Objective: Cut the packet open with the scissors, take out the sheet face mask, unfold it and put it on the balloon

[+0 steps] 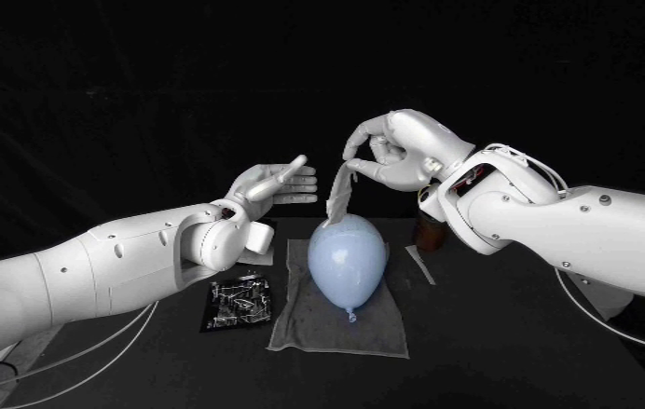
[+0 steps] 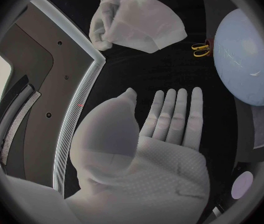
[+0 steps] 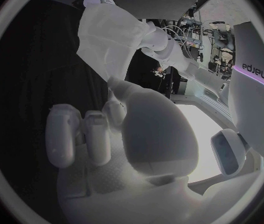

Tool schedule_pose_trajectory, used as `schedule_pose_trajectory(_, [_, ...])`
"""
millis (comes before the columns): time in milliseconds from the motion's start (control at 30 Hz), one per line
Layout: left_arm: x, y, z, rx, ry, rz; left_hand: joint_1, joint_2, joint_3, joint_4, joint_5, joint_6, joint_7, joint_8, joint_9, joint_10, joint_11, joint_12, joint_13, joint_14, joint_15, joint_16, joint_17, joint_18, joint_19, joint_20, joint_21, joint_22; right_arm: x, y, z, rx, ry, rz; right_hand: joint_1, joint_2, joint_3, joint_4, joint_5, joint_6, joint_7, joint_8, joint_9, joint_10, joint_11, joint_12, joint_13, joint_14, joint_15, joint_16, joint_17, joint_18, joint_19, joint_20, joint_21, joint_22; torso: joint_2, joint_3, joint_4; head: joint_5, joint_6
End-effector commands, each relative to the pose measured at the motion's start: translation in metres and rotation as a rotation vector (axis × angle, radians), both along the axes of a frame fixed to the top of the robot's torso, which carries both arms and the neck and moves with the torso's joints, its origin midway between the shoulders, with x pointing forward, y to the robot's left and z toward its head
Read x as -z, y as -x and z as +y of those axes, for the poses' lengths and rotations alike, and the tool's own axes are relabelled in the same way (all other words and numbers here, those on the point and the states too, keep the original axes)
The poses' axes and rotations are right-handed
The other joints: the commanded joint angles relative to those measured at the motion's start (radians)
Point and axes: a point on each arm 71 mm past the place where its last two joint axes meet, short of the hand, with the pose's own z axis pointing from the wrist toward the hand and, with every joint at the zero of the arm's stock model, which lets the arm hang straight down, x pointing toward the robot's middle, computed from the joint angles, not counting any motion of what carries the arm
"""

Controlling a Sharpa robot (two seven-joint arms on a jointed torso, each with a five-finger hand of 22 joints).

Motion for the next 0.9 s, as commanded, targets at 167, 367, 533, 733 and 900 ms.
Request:
schedule_pose_trajectory(167, [0.004,-0.004,-0.012,0.096,0.088,0.079,0.090,-0.003,0.000,-0.023,0.002,0.012,-0.018,-0.010,-0.009,0.022,-0.001,0.001,0.001,0.004,0.000,0.002,0.001,0.002,-0.016,0.004,-0.022,-0.008,-0.007,0.007,0.003,-0.082,-0.071,-0.044,-0.011,0.000,0.004,0.000,0.003,0.005,0.001,0.003,0.001,0.017,-0.011,-0.006,-0.002,0.102,-0.003,0.005,0.255,-0.019,0.061,-0.003,0.004,0.219,0.000,0.0005,-0.0010,0.007,0.008])
schedule_pose_trajectory(367, [0.006,-0.005,-0.024,0.190,0.108,0.112,0.074,-0.043,-0.067,0.000,0.001,0.002,-0.012,-0.024,-0.018,-0.001,-0.001,-0.016,-0.001,-0.038,0.010,-0.033,-0.016,-0.060,-0.188,0.005,-0.035,-0.016,-0.008,0.009,0.009,-0.103,-0.078,-0.042,-0.012,-0.001,0.005,0.000,0.003,0.005,0.001,0.003,0.001,0.017,-0.011,-0.006,-0.001,0.102,-0.003,0.005,0.255,-0.019,0.061,-0.002,0.003,0.218,0.002,0.0016,0.0003,0.015,0.008])
schedule_pose_trajectory(533, [0.008,-0.004,-0.043,0.316,0.127,0.137,0.016,-0.047,-0.144,0.004,0.000,-0.029,-0.001,-0.044,-0.028,-0.053,0.004,-0.019,-0.002,-0.071,0.022,-0.062,-0.034,-0.092,-0.296,0.005,-0.039,-0.020,-0.008,0.009,0.012,-0.113,-0.084,-0.041,-0.013,-0.001,0.006,0.000,0.003,0.004,0.001,0.003,0.001,0.016,-0.011,-0.007,-0.003,0.103,-0.003,0.006,0.255,-0.019,0.061,-0.002,0.005,0.219,0.002,-0.0006,-0.0005,0.017,0.006])
schedule_pose_trajectory(733, [0.005,-0.002,-0.057,0.392,0.199,0.149,-0.155,0.045,-0.211,0.006,0.000,-0.042,0.010,-0.051,-0.033,-0.071,0.011,-0.015,-0.001,-0.091,0.029,-0.066,-0.048,-0.094,-0.330,0.006,-0.038,-0.020,-0.008,0.010,0.014,-0.119,-0.085,-0.038,-0.013,-0.001,0.006,0.000,0.003,0.004,0.001,0.003,0.001,0.016,-0.011,-0.007,-0.003,0.103,-0.003,0.006,0.255,-0.019,0.061,-0.002,0.005,0.219,0.002,0.0008,-0.0004,0.020,0.004])
schedule_pose_trajectory(900, [0.004,-0.003,-0.061,0.396,0.255,0.160,-0.311,0.154,-0.283,0.007,0.000,-0.046,0.026,-0.053,-0.036,-0.065,0.021,-0.013,0.000,-0.100,0.034,-0.064,-0.059,-0.094,-0.337,0.007,-0.038,-0.020,-0.008,0.010,0.015,-0.121,-0.085,-0.037,-0.013,-0.001,0.007,0.000,0.003,0.004,0.001,0.003,0.000,0.016,-0.011,-0.008,-0.003,0.103,-0.003,0.006,0.256,-0.019,0.061,-0.002,0.004,0.219,0.001,0.0014,0.0001,0.021,0.001])
